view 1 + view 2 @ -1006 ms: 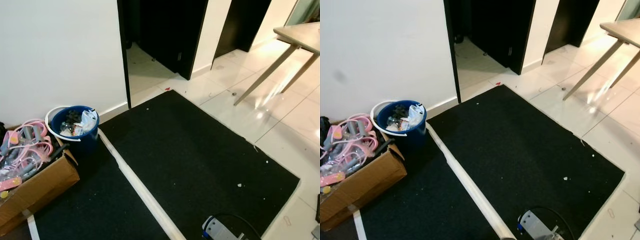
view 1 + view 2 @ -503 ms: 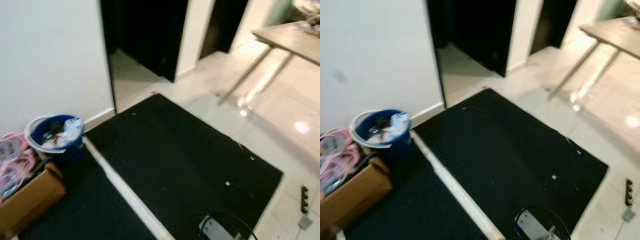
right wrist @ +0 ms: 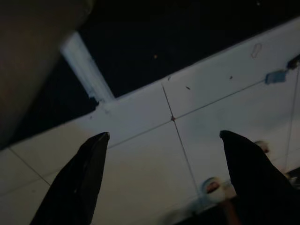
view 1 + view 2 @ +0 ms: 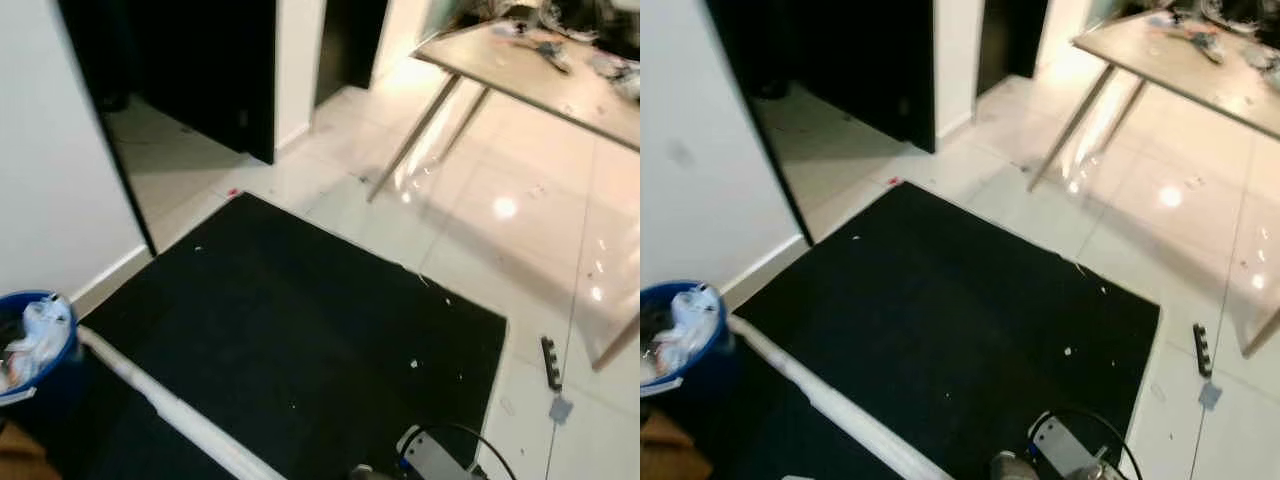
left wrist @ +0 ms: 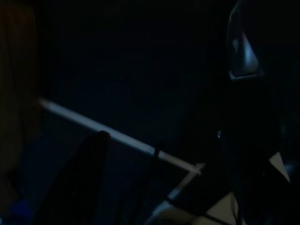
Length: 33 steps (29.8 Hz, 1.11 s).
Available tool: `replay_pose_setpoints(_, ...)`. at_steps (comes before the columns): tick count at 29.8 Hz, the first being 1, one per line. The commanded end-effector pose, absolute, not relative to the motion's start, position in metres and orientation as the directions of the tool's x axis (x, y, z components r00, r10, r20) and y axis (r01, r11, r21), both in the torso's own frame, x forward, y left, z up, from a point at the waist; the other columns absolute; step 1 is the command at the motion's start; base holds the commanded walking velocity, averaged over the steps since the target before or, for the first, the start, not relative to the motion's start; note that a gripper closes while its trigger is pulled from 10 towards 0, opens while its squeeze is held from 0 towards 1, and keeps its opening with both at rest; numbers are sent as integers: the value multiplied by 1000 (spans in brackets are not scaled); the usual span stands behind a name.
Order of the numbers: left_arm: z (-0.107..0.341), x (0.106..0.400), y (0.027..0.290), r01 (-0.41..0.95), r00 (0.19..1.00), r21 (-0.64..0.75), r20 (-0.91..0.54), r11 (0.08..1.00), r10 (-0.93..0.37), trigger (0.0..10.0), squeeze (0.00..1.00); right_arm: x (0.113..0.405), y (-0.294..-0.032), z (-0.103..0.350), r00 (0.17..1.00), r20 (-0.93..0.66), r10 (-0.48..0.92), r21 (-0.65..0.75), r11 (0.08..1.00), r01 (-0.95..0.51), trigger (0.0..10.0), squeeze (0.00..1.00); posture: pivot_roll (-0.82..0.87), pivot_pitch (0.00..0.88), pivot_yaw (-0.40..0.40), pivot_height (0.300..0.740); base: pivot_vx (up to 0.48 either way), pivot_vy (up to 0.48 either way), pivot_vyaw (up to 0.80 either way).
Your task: Picking trash to rubbish bin
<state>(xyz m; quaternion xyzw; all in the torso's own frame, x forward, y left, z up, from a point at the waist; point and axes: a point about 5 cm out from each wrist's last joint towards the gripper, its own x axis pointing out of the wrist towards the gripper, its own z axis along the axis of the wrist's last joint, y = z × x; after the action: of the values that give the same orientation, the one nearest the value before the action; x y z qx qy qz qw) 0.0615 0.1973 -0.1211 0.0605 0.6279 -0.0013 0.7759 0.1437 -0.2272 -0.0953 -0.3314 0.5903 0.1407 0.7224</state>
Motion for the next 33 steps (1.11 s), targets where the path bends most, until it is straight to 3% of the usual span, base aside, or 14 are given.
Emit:
replay_pose_setpoints(1,-116,96,183,94,342,54,-939,994,18,10000,0,147,-226,-94,272,-944,-186,-317,740,-593,10000,0,14,26,-11,740,480,0,-800)
replay_pose_setpoints(10,-114,101,184,98,357,60,-934,993,22,10000,0,147,-228,-94,301,-929,-216,-347,791,-504,10000,0,4,19,-12,740,480,0,-800)
replay_pose_setpoints(15,-114,103,185,104,362,63,-932,993,21,10000,0,146,-230,-94,369,-882,-293,-401,877,-263,10000,0,-3,22,-6,740,480,0,-800)
replay_pose_setpoints(20,-114,102,185,109,362,62,-932,992,19,10000,0,146,-232,-92,424,-822,-380,-438,898,-44,10000,0,-16,30,2,740,480,0,-800)
replay_pose_setpoints(22,-114,101,185,114,357,60,-934,992,15,10000,0,210,-276,-47,541,-680,-495,-485,857,174,10000,0,-28,33,9,740,480,0,-800)
replay_pose_setpoints(23,-114,101,185,114,357,60,-934,992,15,10000,0,210,-276,-47,541,-680,-495,-485,857,174,10000,0,-28,33,9,740,480,0,-800)
replay_pose_setpoints(24,-114,100,184,118,355,59,-935,991,13,10000,0,242,-296,-17,591,-592,-548,-497,825,268,10000,0,-30,35,11,740,480,0,-800)
replay_pose_setpoints(25,-114,100,184,118,355,59,-935,991,13,10000,0,242,-296,-17,591,-592,-548,-497,825,268,10000,0,-30,35,11,740,480,0,-800)
replay_pose_setpoints(27,-114,100,184,123,354,57,-935,991,9,10000,0,286,-319,39,655,-417,-631,-479,765,432,10000,0,-31,37,12,740,480,0,-800)
replay_pose_setpoints(28,-114,100,184,123,354,57,-935,991,9,10000,0,286,-319,39,655,-417,-631,-479,765,432,10000,0,-31,37,12,740,480,0,-800)
replay_pose_setpoints(30,-114,102,183,126,358,55,-934,991,7,10000,0,316,-331,91,691,-237,-683,-411,715,566,10000,0,-27,38,9,740,480,0,-800)
replay_pose_setpoints(31,-114,102,183,126,358,55,-934,991,7,10000,0,316,-331,91,691,-237,-683,-411,715,566,10000,0,-27,38,9,740,480,0,-800)
replay_pose_setpoints(33,-114,103,183,125,362,54,-932,991,5,10000,0,336,-336,134,720,-93,-688,-328,704,630,10000,0,-27,38,9,740,480,0,-800)
